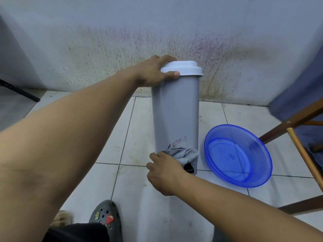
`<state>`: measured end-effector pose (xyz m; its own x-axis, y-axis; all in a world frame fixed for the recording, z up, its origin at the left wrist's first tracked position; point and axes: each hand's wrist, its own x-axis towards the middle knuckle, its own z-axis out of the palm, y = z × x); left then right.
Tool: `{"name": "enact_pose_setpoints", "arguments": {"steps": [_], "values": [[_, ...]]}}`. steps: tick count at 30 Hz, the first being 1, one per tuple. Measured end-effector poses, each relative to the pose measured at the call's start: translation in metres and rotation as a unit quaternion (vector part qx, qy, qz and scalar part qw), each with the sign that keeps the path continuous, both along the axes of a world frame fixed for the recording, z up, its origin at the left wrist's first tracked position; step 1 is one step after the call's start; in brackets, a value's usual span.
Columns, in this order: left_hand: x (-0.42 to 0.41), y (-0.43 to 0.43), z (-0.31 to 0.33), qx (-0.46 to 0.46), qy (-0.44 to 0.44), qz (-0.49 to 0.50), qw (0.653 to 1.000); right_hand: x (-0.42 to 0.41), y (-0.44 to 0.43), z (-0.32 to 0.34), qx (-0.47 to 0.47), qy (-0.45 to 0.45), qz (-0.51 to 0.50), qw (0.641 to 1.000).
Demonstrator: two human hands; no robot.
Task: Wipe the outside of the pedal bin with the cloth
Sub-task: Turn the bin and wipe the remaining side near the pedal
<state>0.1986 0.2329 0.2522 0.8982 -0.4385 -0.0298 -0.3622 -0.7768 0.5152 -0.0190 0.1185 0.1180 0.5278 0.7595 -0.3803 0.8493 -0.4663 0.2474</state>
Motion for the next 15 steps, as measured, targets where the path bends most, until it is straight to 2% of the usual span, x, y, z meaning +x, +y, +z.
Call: {"name": "enact_pose_setpoints", "arguments": {"steps": [4,8,12,15], "values": [[-0.002,-0.001,0.002,-0.002,-0.003,-0.003,1.0,0.0,-0.014,0.007,0.022,0.002,0.001,1.0],[-0.004,0.001,0.001,-0.005,-0.008,-0.004,1.0,0.012,-0.029,0.006,0.107,-0.019,-0.015,0.994],[-0.005,0.0,0.002,0.0,-0.008,-0.012,1.0,0.038,-0.056,0.0,0.266,-0.126,-0.042,0.955],[-0.005,-0.003,0.002,0.004,-0.008,-0.013,1.0,0.059,-0.069,0.011,0.34,-0.18,-0.051,0.922]]}}
